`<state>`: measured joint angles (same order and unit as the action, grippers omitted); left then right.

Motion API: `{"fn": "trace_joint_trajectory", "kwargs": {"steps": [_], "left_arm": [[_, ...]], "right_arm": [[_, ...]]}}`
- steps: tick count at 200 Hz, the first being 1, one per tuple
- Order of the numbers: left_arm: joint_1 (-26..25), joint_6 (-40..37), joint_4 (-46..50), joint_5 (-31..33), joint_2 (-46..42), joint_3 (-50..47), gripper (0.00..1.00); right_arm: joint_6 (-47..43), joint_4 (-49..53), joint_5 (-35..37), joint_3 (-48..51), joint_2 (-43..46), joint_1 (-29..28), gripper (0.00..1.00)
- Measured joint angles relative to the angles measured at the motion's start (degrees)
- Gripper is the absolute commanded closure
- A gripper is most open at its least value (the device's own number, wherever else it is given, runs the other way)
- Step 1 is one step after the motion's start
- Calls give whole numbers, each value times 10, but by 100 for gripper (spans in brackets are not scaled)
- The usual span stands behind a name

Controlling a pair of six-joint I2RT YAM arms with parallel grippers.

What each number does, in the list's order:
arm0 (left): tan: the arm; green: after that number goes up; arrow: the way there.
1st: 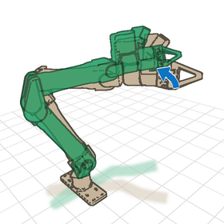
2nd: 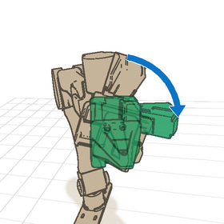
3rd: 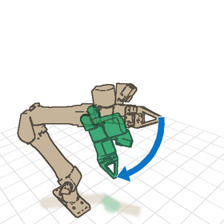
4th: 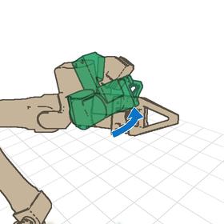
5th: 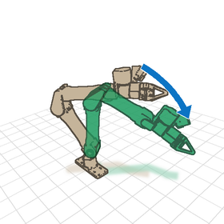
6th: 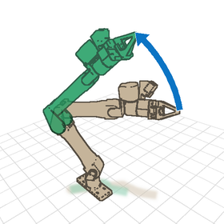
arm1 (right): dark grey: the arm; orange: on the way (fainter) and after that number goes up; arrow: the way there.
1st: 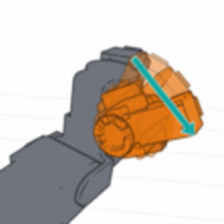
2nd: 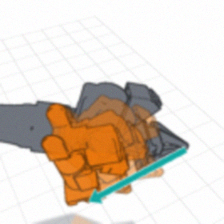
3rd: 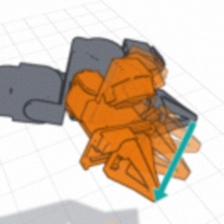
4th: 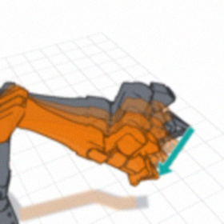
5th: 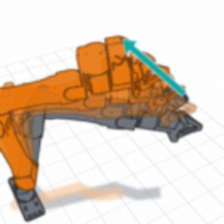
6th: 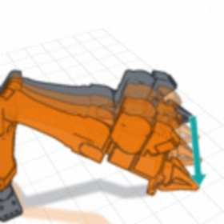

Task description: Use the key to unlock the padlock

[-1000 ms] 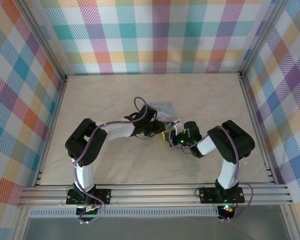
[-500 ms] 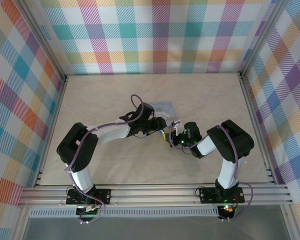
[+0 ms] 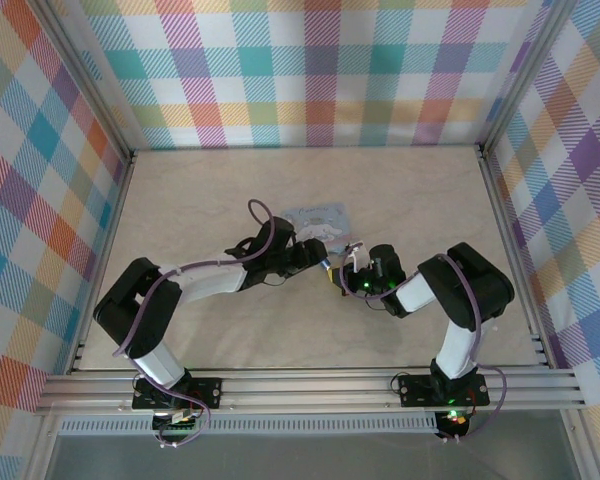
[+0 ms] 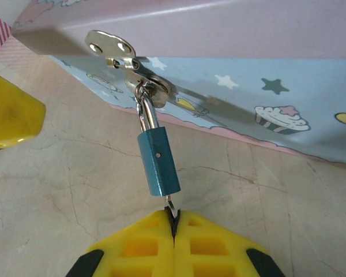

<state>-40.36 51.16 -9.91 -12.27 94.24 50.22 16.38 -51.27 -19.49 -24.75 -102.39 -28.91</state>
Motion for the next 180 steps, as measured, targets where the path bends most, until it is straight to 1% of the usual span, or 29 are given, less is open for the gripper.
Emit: {"fn": "trace_joint_trajectory", "kwargs": {"steps": [30, 79, 105, 130, 180], "left_arm": [[0, 26, -58, 4, -9, -40, 33], [0, 67, -129, 9, -9, -70, 39], [-1, 84, -149, 9, -9, -73, 42], [-3, 97, -172, 10, 1, -73, 43], [-6, 115, -176, 10, 24, -73, 44]], "right_arm": [[8, 26, 0, 0, 14, 0, 98], [13, 78, -5, -4, 42, 0, 98], [17, 115, -9, -13, 56, 0, 98], [23, 161, -14, -29, 68, 0, 98], [38, 267, -31, -75, 86, 0, 98]]}}
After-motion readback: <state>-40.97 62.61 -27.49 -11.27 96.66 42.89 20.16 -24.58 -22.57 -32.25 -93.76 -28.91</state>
